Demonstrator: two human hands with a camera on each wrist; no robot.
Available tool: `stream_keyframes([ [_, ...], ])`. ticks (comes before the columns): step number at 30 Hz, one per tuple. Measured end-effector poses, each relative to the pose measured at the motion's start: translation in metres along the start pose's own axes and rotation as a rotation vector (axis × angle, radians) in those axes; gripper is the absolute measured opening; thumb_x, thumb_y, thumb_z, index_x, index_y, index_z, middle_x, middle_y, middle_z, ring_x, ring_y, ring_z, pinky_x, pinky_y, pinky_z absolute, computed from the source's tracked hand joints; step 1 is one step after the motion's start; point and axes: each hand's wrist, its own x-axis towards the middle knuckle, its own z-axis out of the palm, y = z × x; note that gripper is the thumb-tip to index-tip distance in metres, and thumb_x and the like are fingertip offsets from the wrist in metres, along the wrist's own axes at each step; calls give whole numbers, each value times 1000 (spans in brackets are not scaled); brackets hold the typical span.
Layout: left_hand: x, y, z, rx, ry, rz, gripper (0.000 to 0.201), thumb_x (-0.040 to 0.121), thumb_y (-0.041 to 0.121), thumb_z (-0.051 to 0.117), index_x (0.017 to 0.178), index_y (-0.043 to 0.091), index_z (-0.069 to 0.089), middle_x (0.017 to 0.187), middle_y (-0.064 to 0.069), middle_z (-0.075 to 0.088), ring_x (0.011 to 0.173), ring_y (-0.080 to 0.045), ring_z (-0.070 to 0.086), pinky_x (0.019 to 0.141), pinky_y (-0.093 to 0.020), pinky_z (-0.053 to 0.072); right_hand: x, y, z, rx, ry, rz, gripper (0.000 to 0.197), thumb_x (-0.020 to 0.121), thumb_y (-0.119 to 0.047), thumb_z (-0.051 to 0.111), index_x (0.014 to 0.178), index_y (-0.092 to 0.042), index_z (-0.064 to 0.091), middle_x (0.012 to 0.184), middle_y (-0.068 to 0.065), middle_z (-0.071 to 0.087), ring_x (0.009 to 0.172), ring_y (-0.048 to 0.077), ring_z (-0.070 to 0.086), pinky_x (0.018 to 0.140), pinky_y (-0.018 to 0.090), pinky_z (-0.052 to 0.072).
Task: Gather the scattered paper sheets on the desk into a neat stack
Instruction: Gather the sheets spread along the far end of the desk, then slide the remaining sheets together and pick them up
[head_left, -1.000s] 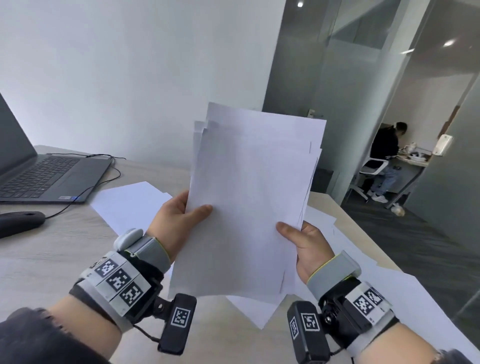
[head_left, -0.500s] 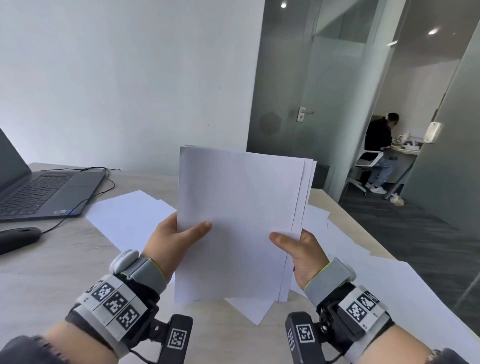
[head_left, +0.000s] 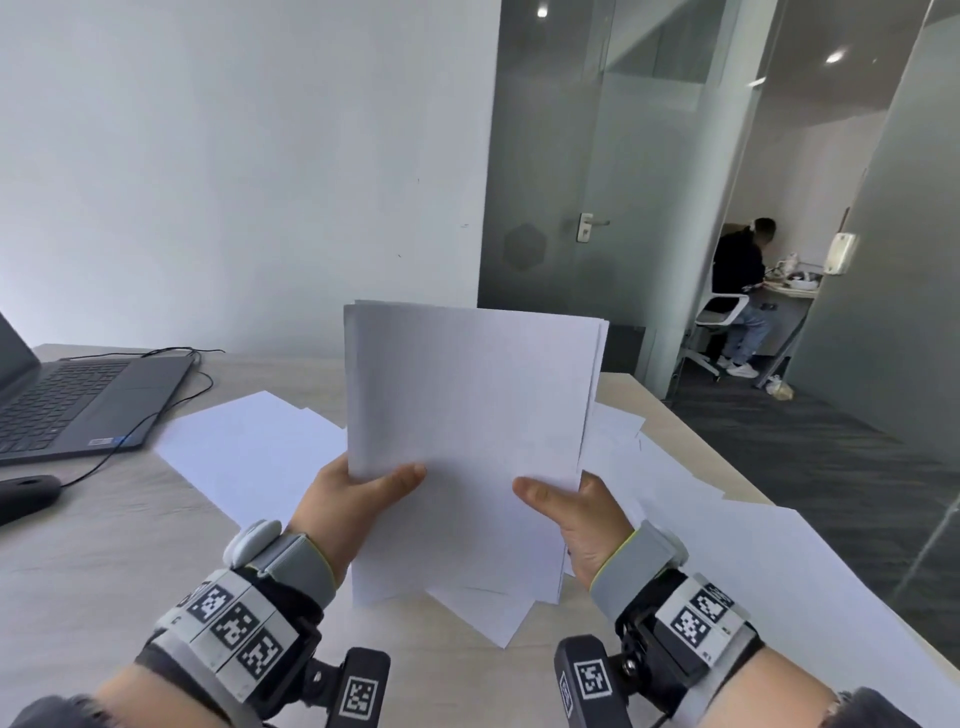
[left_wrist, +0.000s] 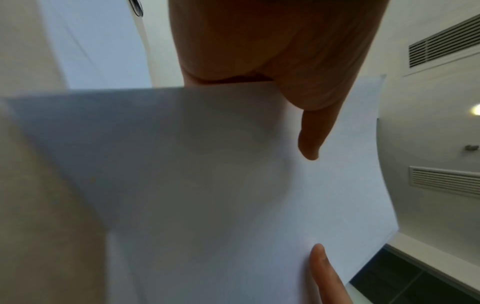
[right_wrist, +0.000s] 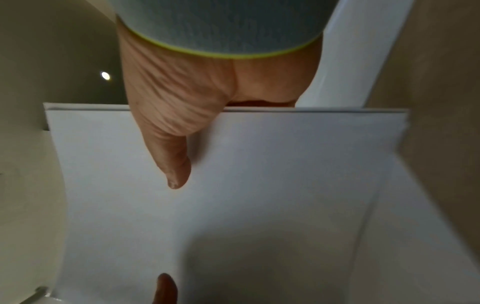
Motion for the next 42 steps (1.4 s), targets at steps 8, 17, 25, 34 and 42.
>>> stream_keyframes([
  [8,-2,-19,19,139,-8,-153,25,76,26,83,97,14,75,90,-6,80,85,-30,76,79,-39,58,-14,9,-18,-122,16,79,16,85,-19,79,100,-12,77,99,2,79,96,20,75,92,38,56],
  [17,-13,-21,125,115,-131,-240,25,89,12,52,109,24,59,98,-8,68,83,-30,64,79,-42,55,-21,-19,-129,-414,298,191,11,88,-8,54,99,-8,57,85,6,55,74,23,49,65,31,36],
  [25,-43,-39,217,96,-426,-428,43,94,7,54,131,29,51,112,-9,74,82,-28,76,62,-37,60,-65,-32,-252,-580,448,256,36,80,-2,69,115,-9,68,112,10,69,99,28,65,89,37,51],
  [34,-61,-48,245,272,-609,-577,35,84,29,69,113,9,71,110,-12,72,80,-26,69,62,-33,53,-90,-11,-324,-929,429,439,27,83,-13,69,109,-8,73,98,11,72,77,20,57,64,25,42],
  [42,-59,-50,238,216,-506,-518,41,78,27,78,117,17,69,126,-6,62,115,-24,56,75,-40,58,-91,-17,-331,-997,479,484,24,82,-48,64,98,-30,67,102,-3,73,98,19,68,95,34,52],
])
